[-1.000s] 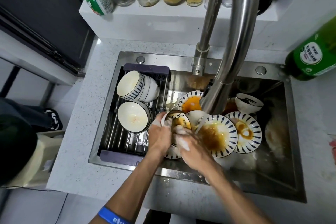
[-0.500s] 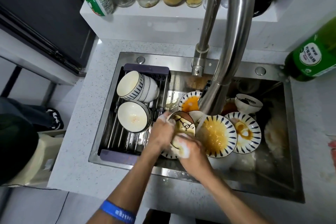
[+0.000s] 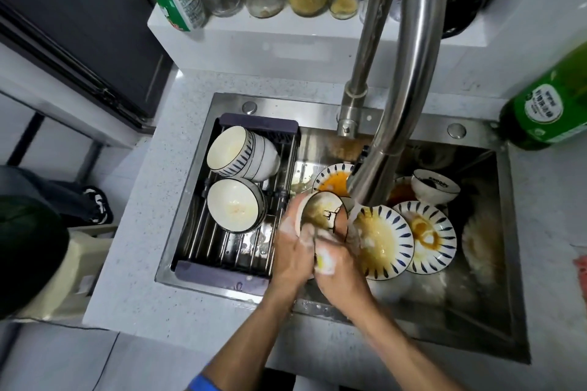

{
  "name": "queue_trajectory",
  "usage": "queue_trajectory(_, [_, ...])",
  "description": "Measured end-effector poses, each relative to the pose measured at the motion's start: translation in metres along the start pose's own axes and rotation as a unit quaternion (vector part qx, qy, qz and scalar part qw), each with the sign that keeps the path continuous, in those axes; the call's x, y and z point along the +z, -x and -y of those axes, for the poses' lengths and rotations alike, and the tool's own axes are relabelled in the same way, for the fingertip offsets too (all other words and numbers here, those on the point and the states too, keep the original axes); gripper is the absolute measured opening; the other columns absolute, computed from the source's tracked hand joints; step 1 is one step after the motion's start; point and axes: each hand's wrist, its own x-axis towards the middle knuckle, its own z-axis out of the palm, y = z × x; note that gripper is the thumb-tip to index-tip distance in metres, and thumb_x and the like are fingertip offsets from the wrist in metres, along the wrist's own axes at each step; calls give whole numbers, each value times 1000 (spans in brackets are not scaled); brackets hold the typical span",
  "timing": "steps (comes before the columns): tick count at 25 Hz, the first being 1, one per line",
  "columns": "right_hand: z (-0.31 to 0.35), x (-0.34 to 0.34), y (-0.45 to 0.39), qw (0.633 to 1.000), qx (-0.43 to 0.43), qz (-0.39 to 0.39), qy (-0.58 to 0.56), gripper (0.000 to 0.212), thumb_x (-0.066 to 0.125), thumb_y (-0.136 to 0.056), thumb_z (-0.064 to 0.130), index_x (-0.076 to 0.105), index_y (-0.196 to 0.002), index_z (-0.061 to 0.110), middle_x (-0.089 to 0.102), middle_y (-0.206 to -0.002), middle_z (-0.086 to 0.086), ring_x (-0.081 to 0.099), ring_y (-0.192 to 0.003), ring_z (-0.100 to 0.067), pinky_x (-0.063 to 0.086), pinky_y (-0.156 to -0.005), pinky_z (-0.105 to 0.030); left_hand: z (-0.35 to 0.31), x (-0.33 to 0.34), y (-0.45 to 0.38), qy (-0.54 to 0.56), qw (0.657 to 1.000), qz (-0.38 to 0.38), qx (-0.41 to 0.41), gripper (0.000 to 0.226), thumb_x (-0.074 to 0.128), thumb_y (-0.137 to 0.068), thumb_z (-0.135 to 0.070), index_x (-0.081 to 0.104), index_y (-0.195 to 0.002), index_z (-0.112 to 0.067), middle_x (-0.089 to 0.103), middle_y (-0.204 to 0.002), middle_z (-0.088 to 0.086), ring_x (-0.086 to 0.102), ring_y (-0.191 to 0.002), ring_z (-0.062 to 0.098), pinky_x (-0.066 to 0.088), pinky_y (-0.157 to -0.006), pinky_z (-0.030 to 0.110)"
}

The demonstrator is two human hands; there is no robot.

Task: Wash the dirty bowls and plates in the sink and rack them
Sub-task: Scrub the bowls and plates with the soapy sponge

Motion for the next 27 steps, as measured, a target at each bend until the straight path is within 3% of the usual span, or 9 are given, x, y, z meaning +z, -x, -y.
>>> queue_trajectory(6, [7, -3, -2, 1000, -11, -13, -2, 41, 70, -73, -6, 68, -111, 11, 67, -116, -4, 60, -110, -16, 54, -91, -31, 4, -5, -8, 8, 999, -8, -42, 42, 40, -95, -17, 57, -133, -22, 68, -116, 1, 64, -96, 6, 52, -78, 15])
queue_trajectory(9, [9, 1, -4, 993, -69, -1, 92, 49, 72, -73, -6, 66, -117, 13, 65, -124, -4, 56, -121, -19, 52, -99, -32, 1, -3, -7, -43, 992, 87, -80, 40, 43, -96, -13, 58, -133, -20, 63, -128, 2, 61, -100, 6, 49, -85, 18])
queue_trajectory(12, [2, 4, -4, 1000, 6, -23, -4, 43, 68, -75, -5, 68, -114, 13, 66, -120, -3, 59, -114, -18, 51, -98, -32, 5, -2, -7, 0, 998, -19, -54, 39, 43, -97, -7, 57, -131, -21, 67, -106, 0, 62, -89, 3, 48, -74, 8])
queue_trajectory(15, [-1, 5, -8, 993, -63, 14, 100, 47, 68, -76, -4, 65, -120, 14, 65, -124, -3, 57, -119, -20, 53, -96, -36, 10, -4, -15, -34, 994, 55, -93, 52, 46, -86, -26, 55, -136, -23, 70, -110, -5, 66, -100, 13, 56, -88, 29])
queue_trajectory(19, [15, 8, -5, 999, -7, -26, 26, 29, 60, -78, 4, 66, -105, 14, 68, -109, -4, 64, -101, -20, 56, -79, -39, 0, -3, 7, 88, 989, -54, -103, 45, 46, -89, -15, 57, -132, -20, 68, -106, 2, 64, -91, 12, 52, -74, 18])
queue_trajectory(22, [7, 8, -7, 987, -89, 0, 132, 46, 65, -76, -3, 63, -115, 20, 66, -116, -2, 59, -109, -21, 56, -83, -37, 3, -15, -1, 136, 972, 36, -189, 30, 50, -93, -22, 68, -115, -12, 72, -97, 7, 65, -87, 25, 50, -65, 24])
queue_trajectory(24, [19, 0, -16, 996, 29, -40, -71, 39, 72, -75, 0, 66, -104, 25, 69, -104, 5, 63, -96, -14, 54, -81, -35, 7, -20, 2, 329, 917, 75, -214, 49, 44, -98, -49, 68, -119, -12, 73, -109, 16, 66, -105, 37, 53, -87, 37])
queue_trajectory(25, [30, -9, -23, 958, 152, -56, -237, 37, 77, -74, 2, 66, -100, 25, 70, -101, 8, 65, -91, -10, 55, -80, -34, 12, -17, 9, 415, 879, 65, -225, 61, 37, -99, -59, 64, -125, -12, 71, -115, 19, 65, -111, 37, 49, -96, 43])
queue_trajectory(27, [39, -18, -30, 771, 345, -53, -533, 46, 82, -68, 3, 61, -102, 26, 66, -107, 1, 64, -96, -12, 56, -82, -38, 26, -9, 25, 490, 832, 30, -259, 67, 35, -96, -63, 60, -128, -9, 68, -120, 23, 64, -113, 38, 51, -96, 48])
